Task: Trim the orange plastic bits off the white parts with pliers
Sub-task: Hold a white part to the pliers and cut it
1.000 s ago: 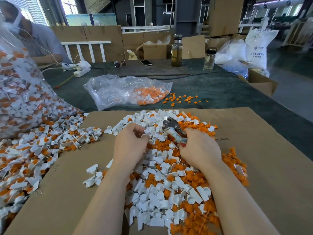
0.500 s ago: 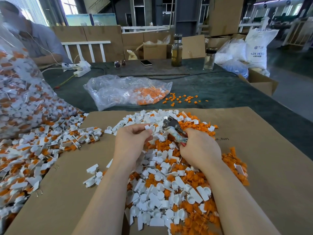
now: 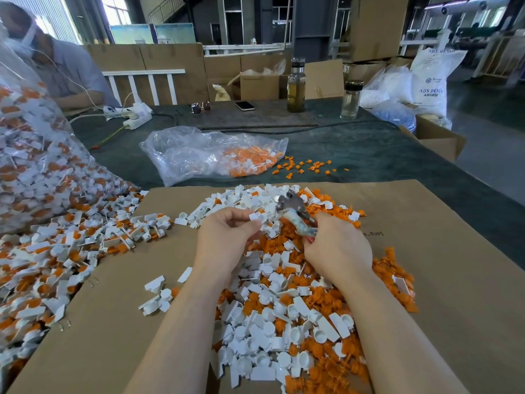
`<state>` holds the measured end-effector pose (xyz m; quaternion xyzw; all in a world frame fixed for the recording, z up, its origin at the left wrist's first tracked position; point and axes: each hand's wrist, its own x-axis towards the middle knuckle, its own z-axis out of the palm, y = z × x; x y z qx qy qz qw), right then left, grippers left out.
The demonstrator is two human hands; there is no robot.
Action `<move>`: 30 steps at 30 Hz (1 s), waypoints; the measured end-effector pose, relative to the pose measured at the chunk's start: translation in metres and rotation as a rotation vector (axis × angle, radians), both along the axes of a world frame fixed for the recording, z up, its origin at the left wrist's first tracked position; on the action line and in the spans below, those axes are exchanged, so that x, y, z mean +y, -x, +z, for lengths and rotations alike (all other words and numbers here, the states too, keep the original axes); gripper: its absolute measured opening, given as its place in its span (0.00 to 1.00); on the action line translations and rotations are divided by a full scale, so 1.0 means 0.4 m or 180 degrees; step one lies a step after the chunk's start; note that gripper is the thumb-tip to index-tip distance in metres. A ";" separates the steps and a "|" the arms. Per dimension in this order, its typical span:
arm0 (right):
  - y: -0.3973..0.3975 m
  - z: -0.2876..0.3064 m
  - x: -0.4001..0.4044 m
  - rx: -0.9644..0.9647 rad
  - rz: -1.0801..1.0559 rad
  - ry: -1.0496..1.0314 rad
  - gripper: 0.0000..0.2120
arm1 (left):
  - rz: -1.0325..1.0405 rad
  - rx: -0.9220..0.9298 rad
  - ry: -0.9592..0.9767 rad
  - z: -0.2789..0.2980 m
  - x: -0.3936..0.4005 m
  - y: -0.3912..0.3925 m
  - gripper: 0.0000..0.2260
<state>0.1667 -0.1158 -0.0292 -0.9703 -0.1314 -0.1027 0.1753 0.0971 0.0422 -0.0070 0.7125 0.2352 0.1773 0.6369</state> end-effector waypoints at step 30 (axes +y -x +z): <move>0.053 0.058 0.031 -0.0139 0.1000 -0.3009 0.11 | -0.0443 -0.0468 0.1595 0.015 -0.037 0.000 0.05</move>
